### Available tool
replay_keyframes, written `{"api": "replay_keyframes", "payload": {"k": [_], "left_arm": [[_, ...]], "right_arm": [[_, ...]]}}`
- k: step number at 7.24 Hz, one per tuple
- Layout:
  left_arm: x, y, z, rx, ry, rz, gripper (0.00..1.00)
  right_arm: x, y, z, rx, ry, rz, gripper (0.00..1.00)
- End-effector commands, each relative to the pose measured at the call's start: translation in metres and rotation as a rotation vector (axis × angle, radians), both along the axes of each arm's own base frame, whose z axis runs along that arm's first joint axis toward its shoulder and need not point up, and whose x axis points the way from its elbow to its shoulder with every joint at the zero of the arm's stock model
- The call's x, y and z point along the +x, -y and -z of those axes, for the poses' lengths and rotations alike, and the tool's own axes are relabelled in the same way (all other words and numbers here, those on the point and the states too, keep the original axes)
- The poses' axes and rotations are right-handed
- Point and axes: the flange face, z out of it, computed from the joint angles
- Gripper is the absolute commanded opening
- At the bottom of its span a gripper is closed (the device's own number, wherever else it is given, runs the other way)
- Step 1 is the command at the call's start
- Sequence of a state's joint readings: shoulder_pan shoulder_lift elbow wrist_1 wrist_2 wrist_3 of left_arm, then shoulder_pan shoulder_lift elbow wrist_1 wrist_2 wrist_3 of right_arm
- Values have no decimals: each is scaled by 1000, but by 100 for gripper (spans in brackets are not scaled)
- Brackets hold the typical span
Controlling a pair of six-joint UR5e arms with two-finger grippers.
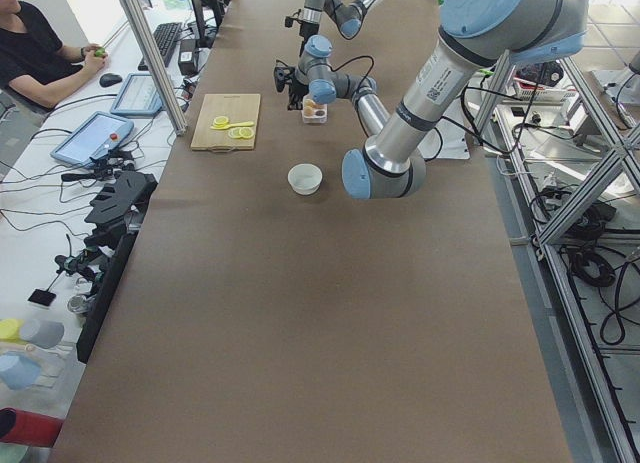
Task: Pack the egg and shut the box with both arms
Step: 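Release the egg and raise the left gripper while the right gripper moves toward the lid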
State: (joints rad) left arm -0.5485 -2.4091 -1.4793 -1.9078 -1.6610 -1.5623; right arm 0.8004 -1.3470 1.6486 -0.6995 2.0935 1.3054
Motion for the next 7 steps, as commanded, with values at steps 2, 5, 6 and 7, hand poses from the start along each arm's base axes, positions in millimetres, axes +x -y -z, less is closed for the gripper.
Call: {"api": "replay_keyframes", "payload": {"k": [2,5,6,7], "left_arm": [[0,1,-2,-58,-3,14,0],[-1,2,-5,-56,-4,17,0],[0,3,-5,-54,-3,15,0],[0,3,-5,-53,-5,15,0]], "right_arm": [[-9,-9,-68,-16,166,-10,98],[-19,-17,-66,-72,192,11,84],[-24,-21,-60,-80,203,38,83],[-25,-23,-60,-84,207,52,80]]}}
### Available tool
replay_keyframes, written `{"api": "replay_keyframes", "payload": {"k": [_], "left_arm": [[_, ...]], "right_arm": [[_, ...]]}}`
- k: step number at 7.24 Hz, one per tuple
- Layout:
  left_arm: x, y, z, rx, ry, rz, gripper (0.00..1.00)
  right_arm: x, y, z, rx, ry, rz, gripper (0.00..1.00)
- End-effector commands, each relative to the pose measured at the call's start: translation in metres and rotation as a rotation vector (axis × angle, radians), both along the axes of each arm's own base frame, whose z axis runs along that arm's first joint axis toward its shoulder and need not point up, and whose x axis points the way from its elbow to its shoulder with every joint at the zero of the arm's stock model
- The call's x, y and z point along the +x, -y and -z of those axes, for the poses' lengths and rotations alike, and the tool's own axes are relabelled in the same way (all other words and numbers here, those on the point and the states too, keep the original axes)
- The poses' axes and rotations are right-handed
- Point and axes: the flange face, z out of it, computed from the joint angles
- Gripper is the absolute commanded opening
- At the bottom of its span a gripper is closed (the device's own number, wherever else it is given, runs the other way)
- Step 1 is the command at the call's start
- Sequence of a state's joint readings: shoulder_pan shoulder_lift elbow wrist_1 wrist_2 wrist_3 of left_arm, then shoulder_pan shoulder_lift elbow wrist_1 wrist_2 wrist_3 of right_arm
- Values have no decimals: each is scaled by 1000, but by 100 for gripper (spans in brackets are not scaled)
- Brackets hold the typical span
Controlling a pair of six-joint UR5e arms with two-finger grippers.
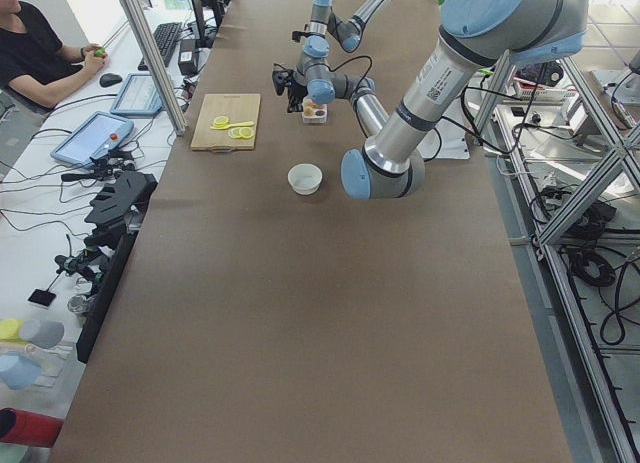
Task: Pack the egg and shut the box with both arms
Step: 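Lower the right gripper onto the open lid edge of the egg box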
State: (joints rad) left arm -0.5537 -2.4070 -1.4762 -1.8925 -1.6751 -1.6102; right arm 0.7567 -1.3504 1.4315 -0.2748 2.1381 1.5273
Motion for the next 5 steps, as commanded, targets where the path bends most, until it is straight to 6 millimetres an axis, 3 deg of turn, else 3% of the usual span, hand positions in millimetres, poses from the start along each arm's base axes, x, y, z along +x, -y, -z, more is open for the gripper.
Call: {"api": "replay_keyframes", "payload": {"k": [1,5], "left_arm": [[0,0,0,3,0,-1,0],[-1,1,-1,5,0,1,0]], "right_arm": [[-5,-6,1,-8,6,28,77],[-12,-12,-4,-10,-1,44,76]]}}
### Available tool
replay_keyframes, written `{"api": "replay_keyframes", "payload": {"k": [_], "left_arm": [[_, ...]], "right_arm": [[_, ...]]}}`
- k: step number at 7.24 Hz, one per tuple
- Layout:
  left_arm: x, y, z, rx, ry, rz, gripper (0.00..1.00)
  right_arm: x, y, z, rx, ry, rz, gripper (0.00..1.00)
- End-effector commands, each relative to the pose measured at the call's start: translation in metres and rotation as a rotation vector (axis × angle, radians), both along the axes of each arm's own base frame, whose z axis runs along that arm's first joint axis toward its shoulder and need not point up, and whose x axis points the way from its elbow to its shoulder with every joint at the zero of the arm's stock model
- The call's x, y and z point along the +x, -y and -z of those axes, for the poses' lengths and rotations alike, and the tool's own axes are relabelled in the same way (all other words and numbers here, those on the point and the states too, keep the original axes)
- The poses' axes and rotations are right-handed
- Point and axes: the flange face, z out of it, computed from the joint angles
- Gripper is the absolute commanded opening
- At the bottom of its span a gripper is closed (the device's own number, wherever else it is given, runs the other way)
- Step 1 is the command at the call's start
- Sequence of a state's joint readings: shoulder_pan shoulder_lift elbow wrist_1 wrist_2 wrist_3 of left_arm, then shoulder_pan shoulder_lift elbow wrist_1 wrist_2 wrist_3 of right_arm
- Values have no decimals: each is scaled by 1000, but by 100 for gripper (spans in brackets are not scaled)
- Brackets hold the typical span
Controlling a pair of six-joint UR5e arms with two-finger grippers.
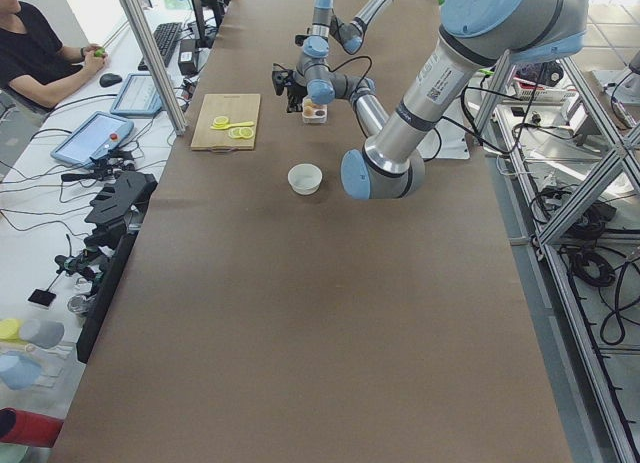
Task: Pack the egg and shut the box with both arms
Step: 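Lower the right gripper onto the open lid edge of the egg box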
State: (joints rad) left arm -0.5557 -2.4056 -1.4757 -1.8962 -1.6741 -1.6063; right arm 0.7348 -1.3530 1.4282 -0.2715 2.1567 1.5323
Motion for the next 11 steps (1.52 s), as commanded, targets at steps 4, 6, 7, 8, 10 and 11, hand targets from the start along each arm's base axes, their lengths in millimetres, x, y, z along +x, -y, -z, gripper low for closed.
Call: {"api": "replay_keyframes", "payload": {"k": [4,6,7,8,10,11], "left_arm": [[1,0,-1,0,1,0,0],[1,0,-1,0,1,0,0],[1,0,-1,0,1,0,0],[0,0,0,1,-1,0,0],[0,0,0,3,0,-1,0],[0,0,0,3,1,-1,0]], "right_arm": [[-9,-1,-6,-8,-11,11,67],[-10,-3,-6,-6,-11,16,57],[-10,-3,-6,-6,-11,16,57],[-11,-3,-4,-3,-7,16,57],[-10,-4,-1,-3,-1,29,57],[-10,-4,-1,-3,0,31,57]]}}
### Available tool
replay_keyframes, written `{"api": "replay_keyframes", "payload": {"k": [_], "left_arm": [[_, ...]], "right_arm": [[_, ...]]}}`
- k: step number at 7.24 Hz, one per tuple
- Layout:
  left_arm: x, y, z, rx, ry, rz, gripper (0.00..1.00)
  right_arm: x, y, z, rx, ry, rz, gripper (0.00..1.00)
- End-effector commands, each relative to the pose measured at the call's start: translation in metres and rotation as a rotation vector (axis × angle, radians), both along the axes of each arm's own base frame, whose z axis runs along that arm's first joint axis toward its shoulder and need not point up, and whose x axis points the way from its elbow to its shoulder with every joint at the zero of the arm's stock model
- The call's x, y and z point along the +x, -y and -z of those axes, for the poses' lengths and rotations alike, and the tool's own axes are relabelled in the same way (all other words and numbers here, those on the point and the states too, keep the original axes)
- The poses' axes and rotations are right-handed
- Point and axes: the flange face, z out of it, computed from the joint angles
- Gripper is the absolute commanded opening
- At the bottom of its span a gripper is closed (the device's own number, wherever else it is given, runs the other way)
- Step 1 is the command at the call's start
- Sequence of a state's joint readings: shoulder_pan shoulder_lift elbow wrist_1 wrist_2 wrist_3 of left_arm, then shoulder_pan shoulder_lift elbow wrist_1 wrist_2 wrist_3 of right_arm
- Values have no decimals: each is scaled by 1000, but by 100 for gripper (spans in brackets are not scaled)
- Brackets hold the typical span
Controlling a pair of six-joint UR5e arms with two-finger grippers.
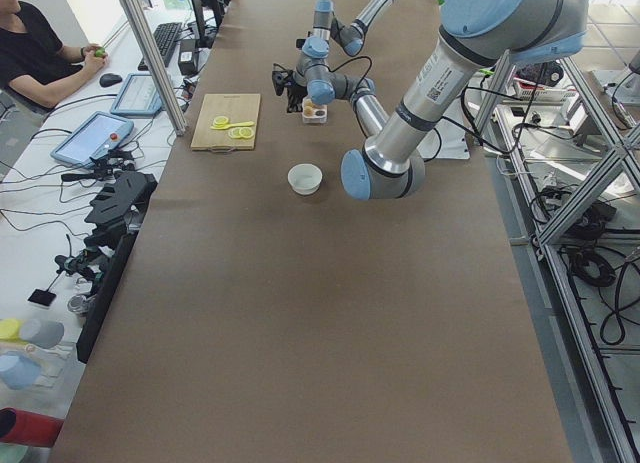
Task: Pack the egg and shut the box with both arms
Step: 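Grip the lid edge with the right gripper and hold position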
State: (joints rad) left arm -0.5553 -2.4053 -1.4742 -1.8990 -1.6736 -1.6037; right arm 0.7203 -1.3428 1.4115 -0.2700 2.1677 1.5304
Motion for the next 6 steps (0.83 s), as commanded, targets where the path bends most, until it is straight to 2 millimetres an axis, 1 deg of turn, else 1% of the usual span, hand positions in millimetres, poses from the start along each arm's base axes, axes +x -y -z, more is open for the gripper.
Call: {"api": "replay_keyframes", "payload": {"k": [1,4,6], "left_arm": [[0,0,0,1,0,0,0],[0,0,0,1,0,0,0],[0,0,0,1,0,0,0]], "right_arm": [[0,-1,3,0,5,5,54],[1,-1,3,1,7,5,52],[5,-1,4,9,21,9,52]]}}
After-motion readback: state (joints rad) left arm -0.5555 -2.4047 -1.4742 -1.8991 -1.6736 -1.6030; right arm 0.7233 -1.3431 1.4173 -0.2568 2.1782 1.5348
